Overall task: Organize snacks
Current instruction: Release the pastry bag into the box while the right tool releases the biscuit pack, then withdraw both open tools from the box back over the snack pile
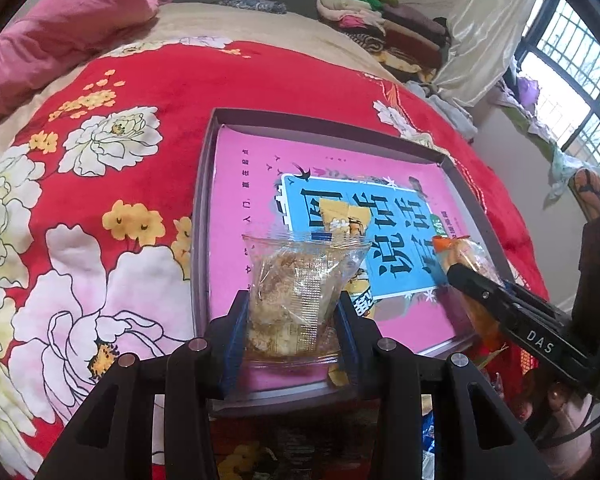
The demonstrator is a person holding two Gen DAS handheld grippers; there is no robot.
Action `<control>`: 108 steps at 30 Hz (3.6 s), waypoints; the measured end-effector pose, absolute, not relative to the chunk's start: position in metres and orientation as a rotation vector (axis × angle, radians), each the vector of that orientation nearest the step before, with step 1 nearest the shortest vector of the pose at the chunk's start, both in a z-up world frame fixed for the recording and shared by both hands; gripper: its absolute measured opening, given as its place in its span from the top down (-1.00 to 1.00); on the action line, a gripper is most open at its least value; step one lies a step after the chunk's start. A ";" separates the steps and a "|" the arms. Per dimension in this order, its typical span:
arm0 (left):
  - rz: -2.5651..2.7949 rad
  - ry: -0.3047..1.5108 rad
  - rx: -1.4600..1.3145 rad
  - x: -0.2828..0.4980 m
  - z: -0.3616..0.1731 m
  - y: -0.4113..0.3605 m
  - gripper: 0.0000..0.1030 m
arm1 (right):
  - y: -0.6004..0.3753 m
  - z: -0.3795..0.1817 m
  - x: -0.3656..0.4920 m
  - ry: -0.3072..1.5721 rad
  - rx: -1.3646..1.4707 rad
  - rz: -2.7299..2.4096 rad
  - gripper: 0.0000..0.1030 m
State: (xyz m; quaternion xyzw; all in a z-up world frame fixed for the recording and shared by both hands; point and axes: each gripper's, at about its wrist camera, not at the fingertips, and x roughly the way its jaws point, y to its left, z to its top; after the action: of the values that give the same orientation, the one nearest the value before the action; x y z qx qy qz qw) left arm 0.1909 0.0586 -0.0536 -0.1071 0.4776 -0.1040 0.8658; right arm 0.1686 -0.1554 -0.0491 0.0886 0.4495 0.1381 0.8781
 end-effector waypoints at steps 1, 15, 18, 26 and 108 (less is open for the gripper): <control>-0.218 1.003 -0.222 0.191 -0.054 0.059 0.17 | -0.156 -0.049 0.168 0.935 0.185 0.288 0.33; -0.227 1.022 -0.188 0.191 -0.059 0.052 0.16 | -0.161 -0.050 0.160 0.950 0.163 0.275 0.31; -0.228 1.024 -0.185 0.190 -0.059 0.052 0.16 | -0.158 -0.048 0.156 0.939 0.139 0.279 0.31; -0.230 1.025 -0.181 0.189 -0.059 0.052 0.15 | -0.143 -0.051 0.170 0.923 0.059 0.291 0.31; -0.177 0.880 -0.141 0.123 -0.007 0.099 -0.49 | -0.179 0.015 0.078 0.843 0.093 0.335 -0.13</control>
State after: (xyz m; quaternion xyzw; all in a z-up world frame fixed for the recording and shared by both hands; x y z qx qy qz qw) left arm 0.1233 0.0991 -0.0067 -0.0682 0.4250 -0.0853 0.8986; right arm 0.0781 -0.1789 0.0152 0.0449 0.4068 0.1620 0.8979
